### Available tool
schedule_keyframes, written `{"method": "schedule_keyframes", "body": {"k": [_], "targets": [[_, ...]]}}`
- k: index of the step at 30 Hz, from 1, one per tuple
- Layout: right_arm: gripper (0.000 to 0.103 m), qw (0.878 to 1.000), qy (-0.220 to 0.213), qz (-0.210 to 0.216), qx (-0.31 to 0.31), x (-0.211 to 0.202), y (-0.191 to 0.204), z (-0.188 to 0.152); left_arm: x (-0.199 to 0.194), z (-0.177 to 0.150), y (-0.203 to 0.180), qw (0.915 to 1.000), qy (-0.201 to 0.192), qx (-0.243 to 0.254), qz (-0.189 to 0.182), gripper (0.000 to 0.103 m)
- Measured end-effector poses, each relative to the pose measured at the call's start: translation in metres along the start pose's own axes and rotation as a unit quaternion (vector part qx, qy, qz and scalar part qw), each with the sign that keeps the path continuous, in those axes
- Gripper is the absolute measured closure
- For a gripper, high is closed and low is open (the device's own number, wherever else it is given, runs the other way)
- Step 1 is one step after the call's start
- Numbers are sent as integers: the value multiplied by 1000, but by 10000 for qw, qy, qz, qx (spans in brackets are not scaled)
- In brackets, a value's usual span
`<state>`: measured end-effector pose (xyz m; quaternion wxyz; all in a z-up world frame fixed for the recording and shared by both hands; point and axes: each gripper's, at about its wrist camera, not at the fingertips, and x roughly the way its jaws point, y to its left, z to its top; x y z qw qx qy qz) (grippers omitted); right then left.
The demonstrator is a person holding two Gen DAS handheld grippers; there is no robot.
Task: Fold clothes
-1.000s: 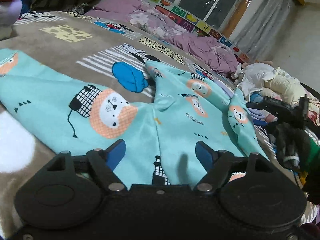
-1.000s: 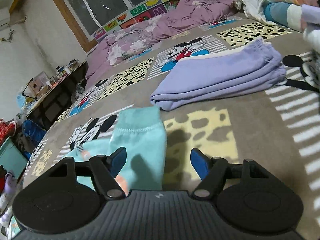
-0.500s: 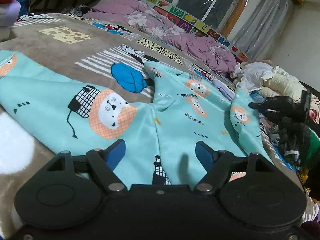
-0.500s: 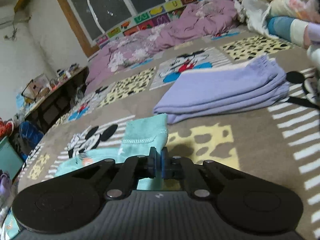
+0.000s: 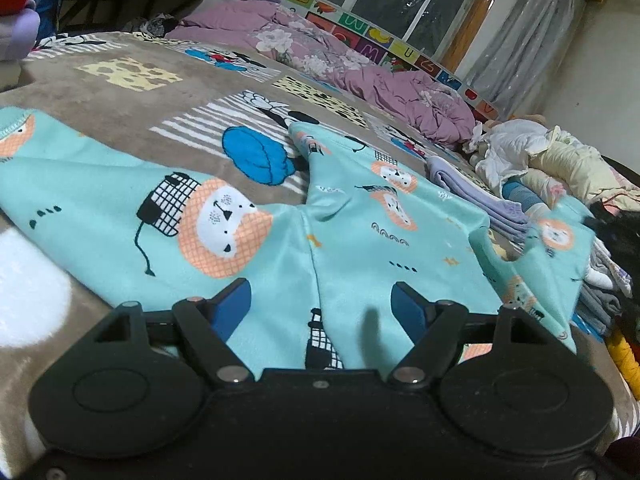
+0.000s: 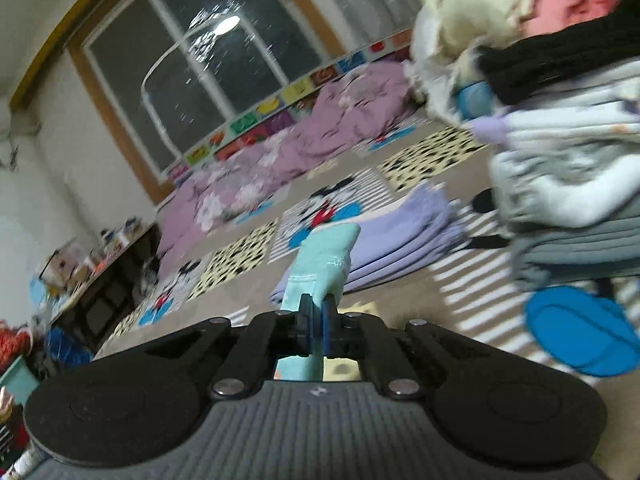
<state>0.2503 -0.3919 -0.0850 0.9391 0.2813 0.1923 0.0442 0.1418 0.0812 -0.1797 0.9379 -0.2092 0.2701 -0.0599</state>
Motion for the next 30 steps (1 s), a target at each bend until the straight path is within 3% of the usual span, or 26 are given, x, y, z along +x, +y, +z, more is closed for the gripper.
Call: {"method": "schedule_keyframes", "body": {"k": [14, 21, 26, 28, 30], "targets": [[97, 9921, -500, -707, 912, -71, -91, -20, -2, -2, -2, 9999, 5, 89, 74, 26], [97, 9837, -402, -1083, 1376, -76, -119, -42, -4, -3, -3, 9999, 14, 113, 87, 25], [97, 9752, -111, -1571, 1554, -64, -138, -51, -5, -3, -2, 9999, 29, 98, 85, 25], [95, 9697, -23, -1782, 1668, -64, -144, -53, -6, -2, -1, 9999, 37, 66, 80, 25], [86, 9671, -107, -1880, 1709, -70, -144, -54, -7, -2, -1, 10000, 42, 38, 74, 25]]}}
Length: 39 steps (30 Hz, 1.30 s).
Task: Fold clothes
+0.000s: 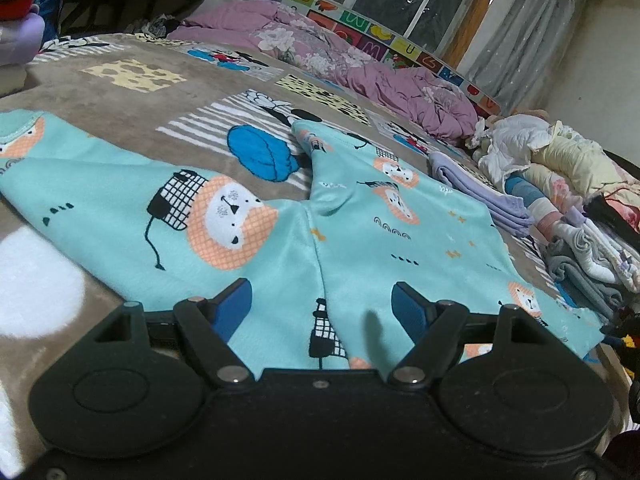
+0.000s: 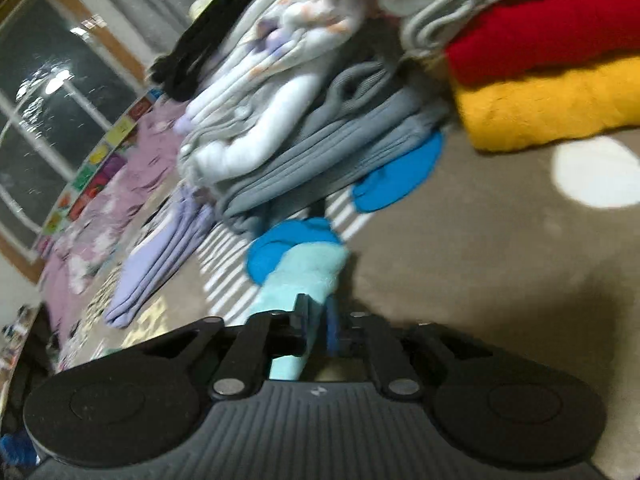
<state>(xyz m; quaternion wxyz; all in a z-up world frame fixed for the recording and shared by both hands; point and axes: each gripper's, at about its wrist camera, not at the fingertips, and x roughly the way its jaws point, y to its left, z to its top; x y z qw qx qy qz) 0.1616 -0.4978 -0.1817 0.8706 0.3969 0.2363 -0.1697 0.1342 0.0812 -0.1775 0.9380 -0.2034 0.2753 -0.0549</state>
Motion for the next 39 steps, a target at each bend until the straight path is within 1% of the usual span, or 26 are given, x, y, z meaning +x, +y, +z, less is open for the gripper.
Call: {"method": "schedule_keyframes", "body": {"k": [2, 6, 8, 10, 11, 13, 15, 17, 18, 19, 21, 22, 24, 25, 28, 29, 30, 31, 32, 33, 34, 37, 38, 39], "targets": [[86, 9999, -84, -67, 47, -6, -2, -1, 0, 1, 0, 10000, 6, -14, -1, 25], [85, 9984, -12, 493, -285, -20, 13, 1, -3, 0, -3, 10000, -37, -1, 70, 25], [82, 9958, 27, 785, -461, -28, 20, 1, -7, 1, -7, 9999, -67, 45, 104, 27], [76, 9888, 114, 1223, -846, -36, 40, 1, -15, 4, -10, 9999, -138, 59, 65, 27], [68, 9852, 128, 1346, -1050, -42, 49, -2, -21, 5, -13, 9997, -203, 117, 15, 27], [67, 9739, 224, 1662, -1528, -50, 69, -13, -31, 9, -22, 9991, -308, 299, -60, 27], [67, 9653, 365, 1862, -1796, -58, 80, -28, -44, 12, -36, 9968, -409, 618, -292, 27], [67, 9574, 527, 2052, -1961, -63, 87, -44, -50, 11, -54, 9927, -354, 970, -622, 27], [67, 9561, 596, 2111, -1944, -65, 88, -53, -53, 9, -64, 9896, -300, 1155, -797, 27], [67, 9557, 656, 2168, -1882, -66, 86, -61, -55, 7, -74, 9858, -243, 1348, -969, 27], [67, 9556, 793, 2252, -1727, -65, 82, -77, -55, -3, -96, 9748, -84, 1877, -1200, 27], [67, 9559, 867, 2281, -1637, -63, 80, -86, -54, -10, -109, 9671, -5, 2204, -1274, 27], [67, 9555, 1015, 2329, -1499, -60, 75, -103, -50, -26, -133, 9484, 151, 2836, -1410, 27], [67, 9550, 1055, 2330, -1505, -61, 74, -111, -46, -32, -139, 9430, 210, 3014, -1396, 27], [67, 9477, 1159, 2431, -1716, -68, 69, -127, -35, -50, -157, 9245, 384, 3543, -1354, 28], [66, 9461, 1142, 2477, -1748, -70, 68, -127, -31, -55, -163, 9180, 439, 3707, -1337, 31], [65, 9456, 1130, 2553, -1670, -71, 66, -126, -26, -58, -166, 9154, 462, 3780, -1307, 38], [65, 9450, 1117, 2628, -1595, -72, 64, -124, -24, -61, -169, 9109, 477, 3893, -1287, 40], [61, 9445, 1091, 2689, -1542, -72, 62, -123, -21, -64, -172, 9062, 492, 4004, -1267, 41], [58, 9437, 1067, 2751, -1496, -72, 61, -122, -18, -67, -175, 9012, 508, 4121, -1242, 45], [57, 9415, 1062, 2819, -1509, -72, 62, -122, -15, -70, -179, 8940, 529, 4293, -1171, 53], [57, 9314, 1042, 3056, -1682, -77, 63, -126, -9, -78, -185, 8709, 593, 4772, -1014, 62], [57, 9265, 1049, 3150, -1774, -78, 66, -128, -7, -81, -187, 8613, 648, 4942, -982, 65], [57, 9225, 1070, 3210, -1858, -79, 69, -131, -5, -84, -189, 8514, 702, 5111, -950, 72]]}}
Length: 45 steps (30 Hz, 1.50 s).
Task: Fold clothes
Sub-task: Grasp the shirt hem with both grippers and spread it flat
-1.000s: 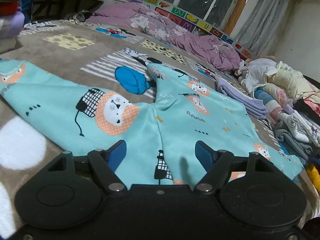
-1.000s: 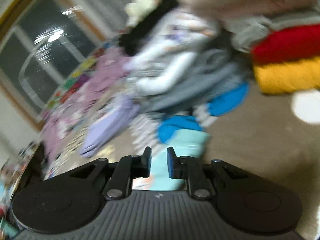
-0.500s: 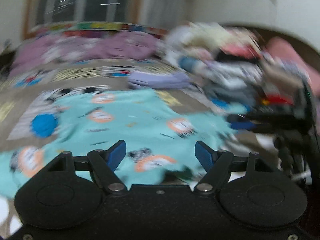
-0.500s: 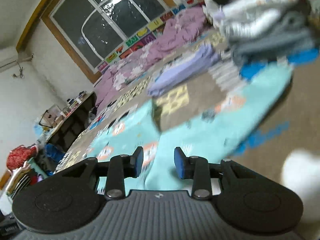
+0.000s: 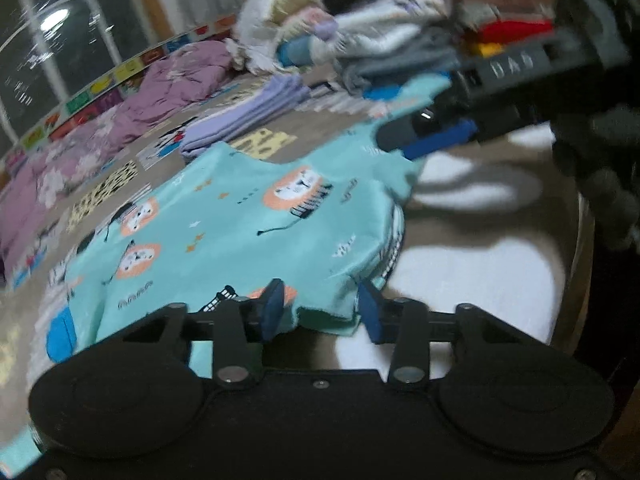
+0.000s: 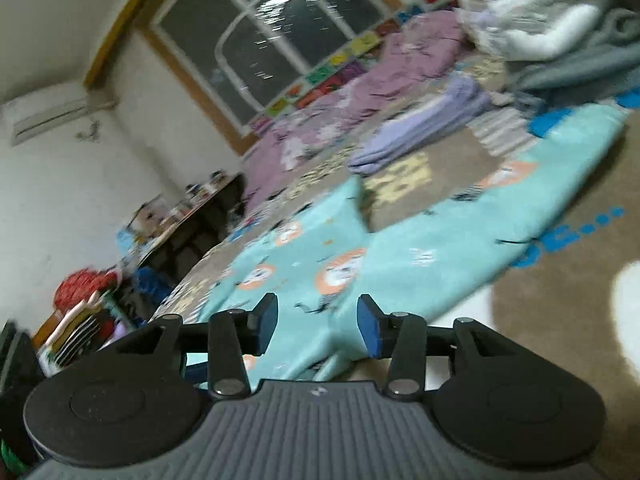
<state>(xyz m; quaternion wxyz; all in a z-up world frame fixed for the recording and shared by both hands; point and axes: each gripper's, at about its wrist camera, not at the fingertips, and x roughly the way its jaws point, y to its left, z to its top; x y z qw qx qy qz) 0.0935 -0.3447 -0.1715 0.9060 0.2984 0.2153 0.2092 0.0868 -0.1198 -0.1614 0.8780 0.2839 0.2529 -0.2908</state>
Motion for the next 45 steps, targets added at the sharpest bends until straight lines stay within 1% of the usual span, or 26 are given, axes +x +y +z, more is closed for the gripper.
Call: {"method": "schedule_keyframes", "body": {"k": [1, 2, 3, 5, 7, 8, 9, 12, 15, 17, 19, 21, 22, 24, 26, 27, 29, 31, 33, 35, 37, 39, 41, 43, 44, 45], "targets": [[57, 10000, 59, 20, -45, 3, 2, -2, 3, 1, -3, 9998, 82, 200, 15, 83], [57, 9999, 118, 37, -85, 6, 4, -4, 5, 1, -9, 9984, 121, 535, 162, 93], [57, 9998, 185, 22, -73, 10, 4, -5, 7, 1, -15, 9956, 150, 868, 315, 97], [57, 9995, 308, -61, -46, 15, 2, -7, 2, 1, -27, 9849, -97, 1516, 832, 98], [57, 9989, 420, -187, -15, 20, -1, -9, -3, -1, -41, 9658, -411, 2153, 1383, 98], [57, 9986, 469, -260, 21, 21, -3, -10, -1, -8, -50, 9538, -478, 2555, 1508, 98], [58, 9980, 532, -337, 70, 21, -4, -13, 2, -16, -57, 9471, -473, 2794, 1506, 98], [61, 9964, 611, -567, 154, 18, -8, -16, 12, -50, -77, 9182, -335, 3664, 1470, 98], [59, 9966, 457, -678, -72, 11, -1, -16, 14, -67, -82, 9076, -291, 3897, 1535, 98], [59, 9971, 272, -636, -323, 7, 7, -15, 14, -69, -80, 9105, -306, 3820, 1552, 98], [59, 9961, 61, -456, -747, 6, 21, -16, 12, -69, -78, 9133, -298, 3751, 1558, 98], [65, 9912, 44, -346, -1277, 11, 35, -21, 10, -69, -75, 9169, -277, 3665, 1557, 98], [67, 9882, 78, -316, -1497, 15, 41, -23, 10, -66, -73, 9223, -270, 3544, 1519, 98], [72, 9836, 428, -495, -1681, 27, 43, -29, 6, -64, -68, 9326, -242, 3304, 1430, 95], [74, 9750, 920, -928, -1799, 41, 35, -38, 3, -62, -64, 9427, -202, 3051, 1333, 94], [75, 9768, 872, -905, -1733, 38, 35, -37, -1, -61, -61, 9487, -187, 2886, 1279, 91], [75, 9769, 871, -897, -1731, 32, 37, -35, -10, -53, -49, 9660, -180, 2341, 1082, 83], [75, 9813, 773, -798, -1574, 24, 36, -35, -21, -45, -36, 9802, -278, 1715, 954, 72], [74, 9860, 573, -684, -1406, 15, 38, -32, -28, -35, -25, 9892, -425, 1097, 877, 71], [74, 9883, 347, -697, -1311, 3, 36, -30, -32, -25, -18, 9937, -560, 541, 800, 71], [74, 9919, 112, -831, -952, -5, 27, -22, -29, -15, -16, 9949, -620, 200, 775, 71], [71, 9933, -115, -1063, -430, -10, 9, -15, -25, -6, -27, 9956, -628, 76, 688, 71], [69, 9911, -281, -1279, 219, -14, -12, -8, -20, 2, -36, 9952, -679, 227, 670, 71], [64, 9863, -384, -1278, 970, -16, -37, -4, -15, 11, -44, 9945, -729, 381, 650, 71], [61, 9829, -441, -1274, 1255, -16, -47, -4, -15, 11, -44, 9940, -746, 486, 637, 71], [61, 9813, -457, -1214, 1423, -14, -54, -4, -9, 17, -50, 9934, -742, 623, 613, 71]]}}
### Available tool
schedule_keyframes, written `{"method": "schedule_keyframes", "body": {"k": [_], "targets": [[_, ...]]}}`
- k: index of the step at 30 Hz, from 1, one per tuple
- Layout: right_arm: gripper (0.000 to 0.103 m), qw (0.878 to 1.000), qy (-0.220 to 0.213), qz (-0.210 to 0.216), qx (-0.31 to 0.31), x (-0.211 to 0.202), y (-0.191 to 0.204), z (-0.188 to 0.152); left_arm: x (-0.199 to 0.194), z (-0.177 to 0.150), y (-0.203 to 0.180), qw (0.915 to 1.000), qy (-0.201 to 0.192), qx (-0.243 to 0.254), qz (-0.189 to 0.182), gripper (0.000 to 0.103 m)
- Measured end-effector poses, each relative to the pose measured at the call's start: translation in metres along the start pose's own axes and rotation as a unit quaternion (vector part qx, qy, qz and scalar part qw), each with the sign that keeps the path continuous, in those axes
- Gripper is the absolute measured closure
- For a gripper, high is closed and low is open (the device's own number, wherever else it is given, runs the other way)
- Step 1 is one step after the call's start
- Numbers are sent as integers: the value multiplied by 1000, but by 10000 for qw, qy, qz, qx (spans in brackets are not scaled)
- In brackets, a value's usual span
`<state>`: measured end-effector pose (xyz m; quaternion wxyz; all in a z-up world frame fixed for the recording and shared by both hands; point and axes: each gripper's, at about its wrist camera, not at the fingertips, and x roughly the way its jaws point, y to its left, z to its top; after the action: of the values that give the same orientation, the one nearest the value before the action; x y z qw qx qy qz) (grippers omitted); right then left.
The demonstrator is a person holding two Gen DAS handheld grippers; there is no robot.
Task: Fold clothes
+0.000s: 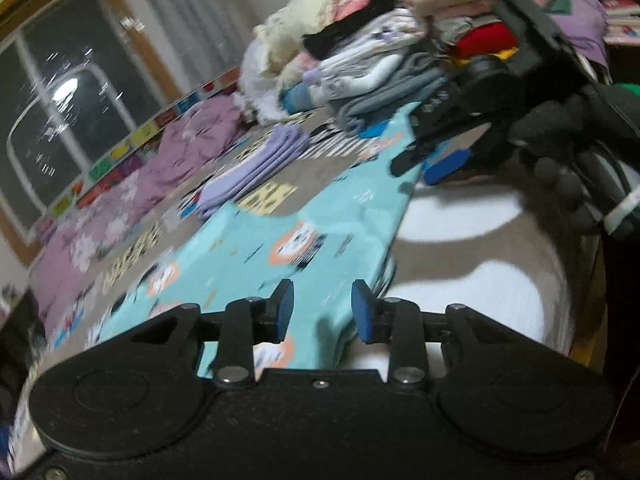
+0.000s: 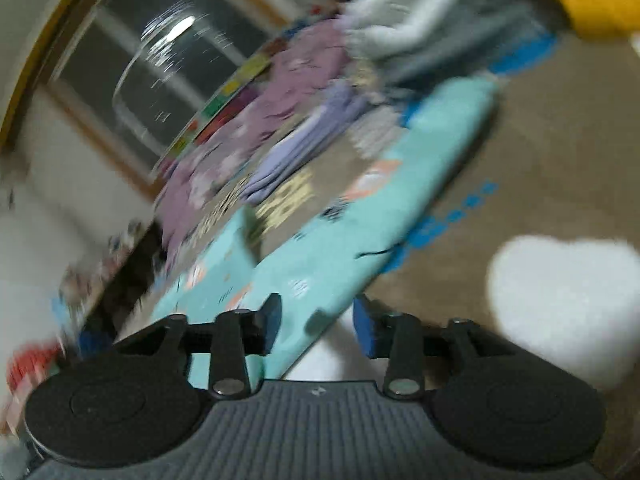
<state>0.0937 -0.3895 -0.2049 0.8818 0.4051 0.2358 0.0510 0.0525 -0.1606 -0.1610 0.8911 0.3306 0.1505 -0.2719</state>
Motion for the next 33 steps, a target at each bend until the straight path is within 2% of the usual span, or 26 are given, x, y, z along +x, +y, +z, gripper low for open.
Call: {"method": "schedule_keyframes", "body": {"k": [2, 5, 7, 8, 9, 11, 12, 14, 15, 17, 19, 21, 23, 24, 26, 27, 28, 30, 31, 33], "targets": [[58, 9996, 57, 112, 260, 9, -9, 2, 12, 3, -11, 9994, -10, 337, 48, 71], [58, 9994, 100, 166, 287, 21, -12, 2, 35, 9, -27, 9943, 22, 1056, 132, 69], [62, 9993, 55, 180, 319, 28, -14, 2, 44, 10, -40, 9884, 60, 1508, 162, 60], [69, 9991, 48, 184, 369, 30, -17, 3, 49, 10, -46, 9847, 80, 1733, 176, 59], [81, 9990, 62, 155, 412, 33, -19, 3, 53, 11, -53, 9804, 99, 1956, 191, 59], [96, 9990, 89, 94, 438, 37, -23, 4, 62, 10, -63, 9707, 204, 2380, 244, 59], [99, 9990, 101, 63, 426, 37, -24, 4, 66, 9, -65, 9683, 290, 2474, 186, 60], [99, 9995, 102, -6, 305, 36, -22, 3, 70, 9, -64, 9675, 466, 2478, 181, 70], [99, 9997, 98, -39, 230, 35, -20, 3, 72, 7, -64, 9665, 558, 2495, 239, 86], [100, 9995, 96, -15, 291, 34, -22, 3, 71, 5, -61, 9685, 502, 2419, 314, 90], [101, 9992, 79, 4, 390, 33, -24, 4, 62, 3, -61, 9661, 183, 2492, 654, 91], [102, 9989, 61, 0, 461, 34, -27, 7, 60, -2, -59, 9669, 228, 2487, 529, 92], [102, 9989, 62, -15, 472, 34, -28, 6, 66, -16, -62, 9613, 349, 2714, 310, 92], [102, 9990, 73, -28, 448, 34, -27, 6, 66, -19, -62, 9612, 342, 2724, 274, 93], [101, 9990, 75, 0, 441, 33, -27, 6, 65, -12, -56, 9685, 435, 2449, 157, 92], [101, 9991, 38, 18, 422, 31, -27, 6, 63, -10, -54, 9694, 425, 2414, 122, 90], [100, 9992, 1, 36, 402, 28, -26, 7, 61, -8, -51, 9703, 415, 2380, 87, 83], [88, 9994, -142, 49, 308, 20, -23, 8, 56, -3, -49, 9724, 355, 2304, 65, 70], [88, 9994, -242, 54, 247, 15, -21, 9, 57, 1, -47, 9725, 284, 2308, 134, 62], [85, 9985, -381, 162, 346, 8, -23, 11, 59, 6, -51, 9684, 190, 2475, 246, 61]]}}
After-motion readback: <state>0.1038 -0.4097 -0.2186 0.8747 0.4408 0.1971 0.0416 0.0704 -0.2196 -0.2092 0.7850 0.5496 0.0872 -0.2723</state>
